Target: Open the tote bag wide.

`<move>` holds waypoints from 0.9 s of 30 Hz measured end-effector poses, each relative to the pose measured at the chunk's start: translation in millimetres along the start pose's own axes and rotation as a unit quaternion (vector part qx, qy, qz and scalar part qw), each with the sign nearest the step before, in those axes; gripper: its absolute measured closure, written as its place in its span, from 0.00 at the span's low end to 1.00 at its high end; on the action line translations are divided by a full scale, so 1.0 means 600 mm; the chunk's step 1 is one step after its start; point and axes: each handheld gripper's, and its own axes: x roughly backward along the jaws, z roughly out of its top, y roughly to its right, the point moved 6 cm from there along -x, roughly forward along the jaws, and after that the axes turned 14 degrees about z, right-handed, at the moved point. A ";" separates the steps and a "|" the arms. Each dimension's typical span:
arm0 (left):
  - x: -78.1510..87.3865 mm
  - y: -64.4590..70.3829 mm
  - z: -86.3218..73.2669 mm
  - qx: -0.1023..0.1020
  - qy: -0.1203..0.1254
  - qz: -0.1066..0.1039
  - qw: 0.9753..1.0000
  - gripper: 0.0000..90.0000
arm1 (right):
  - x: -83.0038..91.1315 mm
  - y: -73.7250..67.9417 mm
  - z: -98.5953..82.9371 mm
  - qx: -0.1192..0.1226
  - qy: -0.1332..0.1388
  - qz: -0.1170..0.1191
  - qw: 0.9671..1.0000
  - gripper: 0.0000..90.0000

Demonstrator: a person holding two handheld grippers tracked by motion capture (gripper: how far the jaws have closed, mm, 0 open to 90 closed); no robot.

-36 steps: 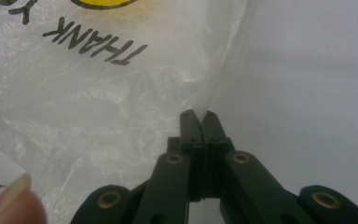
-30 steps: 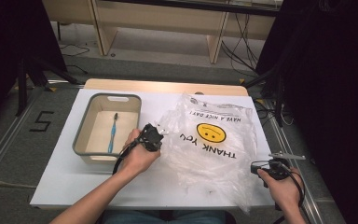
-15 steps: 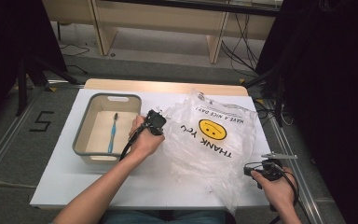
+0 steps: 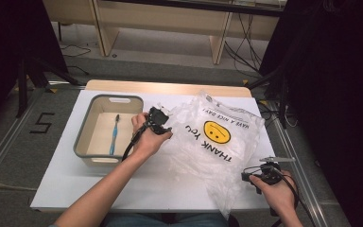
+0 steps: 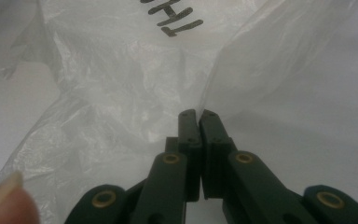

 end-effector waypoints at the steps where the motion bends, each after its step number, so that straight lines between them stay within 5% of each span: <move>1: 0.000 0.000 0.000 0.000 0.000 0.000 1.000 0.35 | 0.000 0.000 0.000 0.000 0.000 0.000 1.000 0.97; 8: 0.044 -0.006 0.001 -0.003 0.028 -0.011 1.000 0.28 | -0.001 -0.007 0.000 0.004 0.001 0.017 1.000 0.81; 13: 0.084 -0.007 -0.006 -0.013 0.052 -0.025 0.998 0.27 | 0.016 -0.001 0.011 0.021 0.043 0.002 0.999 0.61; 20: 0.119 0.003 -0.044 -0.007 0.065 -0.061 0.996 0.28 | 0.040 0.002 0.036 0.074 0.119 -0.033 0.990 0.44; 27: 0.138 0.013 -0.081 -0.009 0.074 -0.098 0.992 0.29 | 0.043 -0.012 0.057 0.133 0.151 -0.044 0.979 0.41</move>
